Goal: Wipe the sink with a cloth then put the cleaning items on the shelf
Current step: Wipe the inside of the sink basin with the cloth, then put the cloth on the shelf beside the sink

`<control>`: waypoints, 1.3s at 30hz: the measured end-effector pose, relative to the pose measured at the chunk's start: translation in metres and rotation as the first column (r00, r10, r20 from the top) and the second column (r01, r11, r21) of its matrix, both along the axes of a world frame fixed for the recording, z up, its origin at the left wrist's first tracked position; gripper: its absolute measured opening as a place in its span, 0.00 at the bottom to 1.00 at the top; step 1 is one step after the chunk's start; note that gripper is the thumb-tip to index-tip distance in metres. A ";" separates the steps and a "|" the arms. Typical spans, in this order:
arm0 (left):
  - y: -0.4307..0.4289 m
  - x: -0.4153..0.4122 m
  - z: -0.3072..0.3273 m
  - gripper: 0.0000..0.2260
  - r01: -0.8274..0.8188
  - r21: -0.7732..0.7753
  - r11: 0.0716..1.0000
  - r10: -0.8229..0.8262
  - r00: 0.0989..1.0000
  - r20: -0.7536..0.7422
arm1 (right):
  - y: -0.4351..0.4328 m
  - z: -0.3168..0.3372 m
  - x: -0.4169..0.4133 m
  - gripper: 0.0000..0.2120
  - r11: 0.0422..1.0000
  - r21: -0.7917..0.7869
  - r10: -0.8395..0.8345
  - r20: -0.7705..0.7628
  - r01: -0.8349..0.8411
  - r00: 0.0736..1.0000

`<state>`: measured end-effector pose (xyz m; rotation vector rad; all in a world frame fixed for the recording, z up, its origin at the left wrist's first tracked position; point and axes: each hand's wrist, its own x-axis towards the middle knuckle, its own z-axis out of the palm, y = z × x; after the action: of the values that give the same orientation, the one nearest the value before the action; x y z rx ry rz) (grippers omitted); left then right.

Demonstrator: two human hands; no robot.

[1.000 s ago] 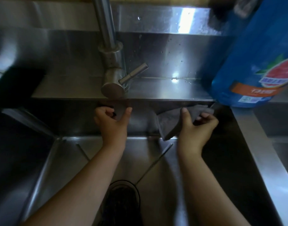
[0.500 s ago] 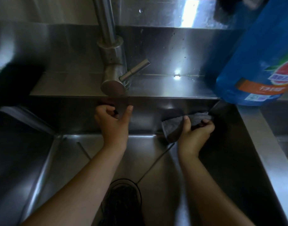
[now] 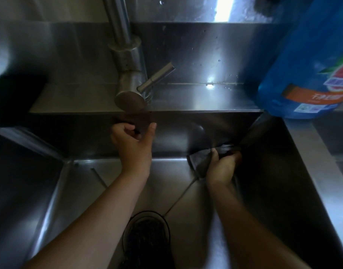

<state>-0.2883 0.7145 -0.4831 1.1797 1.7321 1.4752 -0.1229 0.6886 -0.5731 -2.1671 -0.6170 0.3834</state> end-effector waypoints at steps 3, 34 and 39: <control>0.000 0.000 -0.002 0.18 0.004 -0.016 1.000 -0.004 1.000 0.005 | -0.003 -0.003 0.002 0.29 0.996 -0.069 0.066 0.021 -0.064 0.998; -0.133 -0.048 0.132 0.13 0.114 -0.090 0.989 -0.094 0.974 0.207 | -0.109 0.222 -0.036 0.20 0.885 0.304 0.456 -0.418 -0.352 0.785; -0.154 -0.067 0.184 0.12 0.089 0.011 0.996 -0.090 0.981 0.171 | -0.124 0.284 -0.047 0.20 0.821 0.423 0.550 -0.405 -0.384 0.730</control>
<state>-0.3553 0.5605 -0.2995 1.0838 1.5420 1.4807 -0.1701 0.5642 -0.2891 -1.4792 -0.8523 1.0338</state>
